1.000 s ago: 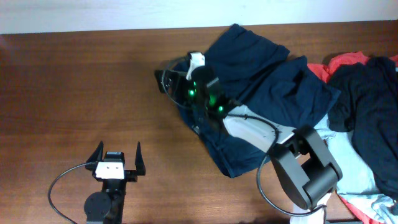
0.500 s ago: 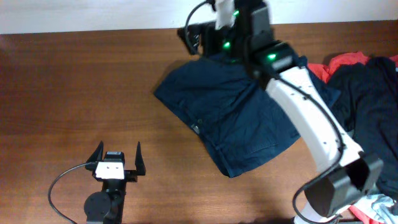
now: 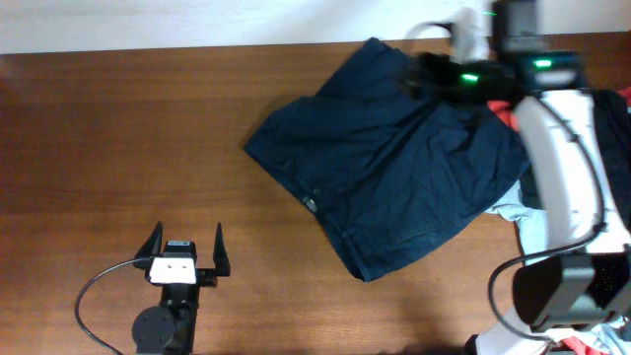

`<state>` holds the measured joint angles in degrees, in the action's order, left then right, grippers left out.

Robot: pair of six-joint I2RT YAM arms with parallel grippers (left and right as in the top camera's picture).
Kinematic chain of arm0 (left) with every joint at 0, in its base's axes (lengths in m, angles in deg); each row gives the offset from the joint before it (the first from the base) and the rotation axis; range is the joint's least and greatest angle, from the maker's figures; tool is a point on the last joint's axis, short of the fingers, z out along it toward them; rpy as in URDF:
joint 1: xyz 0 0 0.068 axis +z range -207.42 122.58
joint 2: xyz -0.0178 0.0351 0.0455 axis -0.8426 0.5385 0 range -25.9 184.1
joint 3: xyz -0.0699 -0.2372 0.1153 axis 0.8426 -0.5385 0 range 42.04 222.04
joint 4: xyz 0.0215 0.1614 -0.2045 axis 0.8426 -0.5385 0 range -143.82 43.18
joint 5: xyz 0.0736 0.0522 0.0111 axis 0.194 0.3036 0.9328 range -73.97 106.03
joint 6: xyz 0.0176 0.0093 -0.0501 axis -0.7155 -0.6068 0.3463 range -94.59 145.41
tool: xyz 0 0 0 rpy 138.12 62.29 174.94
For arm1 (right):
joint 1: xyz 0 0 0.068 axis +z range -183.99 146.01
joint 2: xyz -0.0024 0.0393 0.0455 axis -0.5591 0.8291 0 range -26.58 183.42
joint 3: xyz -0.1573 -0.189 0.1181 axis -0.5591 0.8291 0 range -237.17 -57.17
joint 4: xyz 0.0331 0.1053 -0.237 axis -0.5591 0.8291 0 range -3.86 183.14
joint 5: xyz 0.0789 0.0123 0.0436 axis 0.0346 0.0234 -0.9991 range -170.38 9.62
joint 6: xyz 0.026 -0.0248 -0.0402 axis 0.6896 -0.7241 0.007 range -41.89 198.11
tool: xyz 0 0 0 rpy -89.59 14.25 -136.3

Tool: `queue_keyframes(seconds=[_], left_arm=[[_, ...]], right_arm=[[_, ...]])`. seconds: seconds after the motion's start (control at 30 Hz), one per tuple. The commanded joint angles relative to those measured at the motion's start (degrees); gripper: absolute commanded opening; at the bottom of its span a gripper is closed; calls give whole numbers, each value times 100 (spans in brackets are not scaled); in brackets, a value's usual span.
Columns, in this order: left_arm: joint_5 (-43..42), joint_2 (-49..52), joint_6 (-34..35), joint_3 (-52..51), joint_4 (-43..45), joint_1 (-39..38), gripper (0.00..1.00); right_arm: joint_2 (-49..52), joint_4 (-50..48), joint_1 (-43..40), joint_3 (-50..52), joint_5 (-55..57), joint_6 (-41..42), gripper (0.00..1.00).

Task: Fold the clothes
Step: 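Lift the navy shorts with the right gripper and drop them mid-table, then reach the left gripper to the near-left edge of the shorts and grasp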

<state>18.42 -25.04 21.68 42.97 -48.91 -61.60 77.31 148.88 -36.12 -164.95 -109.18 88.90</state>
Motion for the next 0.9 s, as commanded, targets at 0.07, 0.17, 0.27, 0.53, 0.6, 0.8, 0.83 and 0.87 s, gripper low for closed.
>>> queue_keyframes(seconds=[0.07, 0.17, 0.27, 0.53, 0.6, 0.8, 0.83, 0.87], left_arm=[[39, -31, -109, -39, 61, -33, 99], [-201, -31, -105, -39, 520, -33, 99], [-1335, -24, 59, -24, 1088, -33, 99], [-2229, 201, 997, 748, 304, -33, 99], [-2262, 398, 997, 1095, 131, -33, 99], [-2409, 1528, 994, 2354, -509, -33, 99], [-2496, 1794, 994, 2570, -647, -33, 99], [-2577, 2037, 994, 2750, -758, -33, 99]], right_arm=[[-142, 887, -1281, -48, -55, -866, 99], [-142, 1316, -1998, -48, -50, -999, 99], [-142, 1624, -2645, -44, -55, -994, 99], [-142, 1810, -3359, -44, -57, -992, 99], [-142, 1808, -3362, -44, -57, -992, 99], [-142, 1808, -3314, -44, -57, -994, 99], [-142, 1808, -3314, -44, -55, -994, 98], [-142, 1805, -3314, -44, -55, -994, 99]])
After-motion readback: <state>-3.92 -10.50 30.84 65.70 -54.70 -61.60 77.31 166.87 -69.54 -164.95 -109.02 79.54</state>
